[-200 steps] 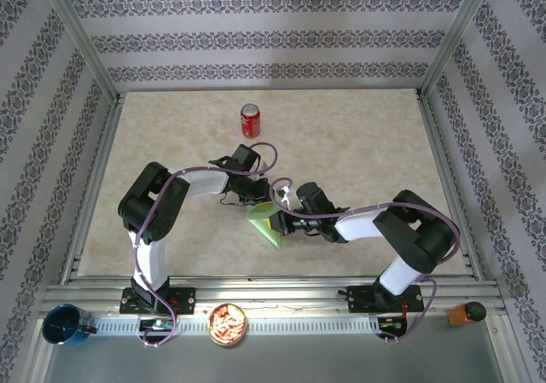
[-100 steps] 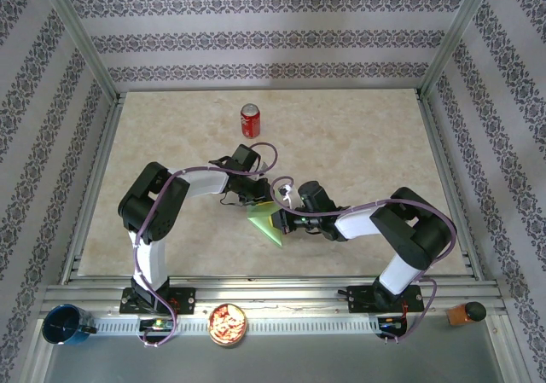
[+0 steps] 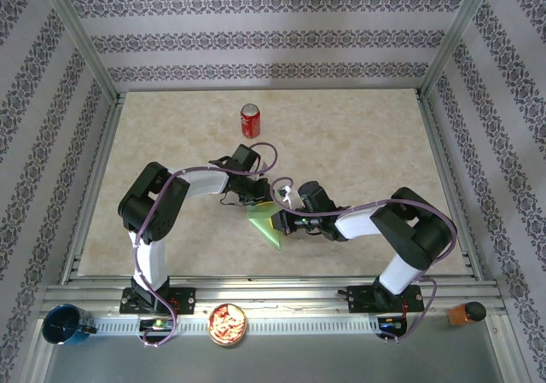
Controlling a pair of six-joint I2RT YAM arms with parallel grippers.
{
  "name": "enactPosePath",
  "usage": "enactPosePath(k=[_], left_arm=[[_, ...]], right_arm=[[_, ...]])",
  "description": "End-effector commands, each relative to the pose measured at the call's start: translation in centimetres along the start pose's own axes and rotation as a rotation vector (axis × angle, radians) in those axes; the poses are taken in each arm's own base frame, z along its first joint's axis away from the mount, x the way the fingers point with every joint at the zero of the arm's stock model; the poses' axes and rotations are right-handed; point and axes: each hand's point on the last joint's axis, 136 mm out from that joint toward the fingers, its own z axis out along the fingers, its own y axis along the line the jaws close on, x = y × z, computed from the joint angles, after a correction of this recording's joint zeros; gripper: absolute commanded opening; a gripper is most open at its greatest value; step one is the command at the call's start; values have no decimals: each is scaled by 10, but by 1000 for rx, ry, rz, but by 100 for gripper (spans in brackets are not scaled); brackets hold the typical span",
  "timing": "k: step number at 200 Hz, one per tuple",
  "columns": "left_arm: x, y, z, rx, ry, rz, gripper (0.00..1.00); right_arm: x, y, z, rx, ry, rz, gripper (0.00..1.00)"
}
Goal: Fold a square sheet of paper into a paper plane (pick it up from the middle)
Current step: Third fold the triangle at the center of the table.
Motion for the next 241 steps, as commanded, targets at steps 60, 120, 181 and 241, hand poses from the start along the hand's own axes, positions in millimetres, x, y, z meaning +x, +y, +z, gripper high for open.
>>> enactPosePath(k=[60, 120, 181, 241], left_arm=[[16, 31, 6, -100, 44, -41, 18], [15, 31, 6, -100, 40, -42, 18], [16, 32, 7, -96, 37, -47, 18], [16, 32, 6, -96, 37, -44, 18]], right_arm=[[-4, -2, 1, 10, 3, 5, 0], [-5, -8, -1, 39, -13, 15, 0], [-10, -8, 0, 21, -23, 36, 0], [-7, -6, 1, 5, -6, 40, 0]])
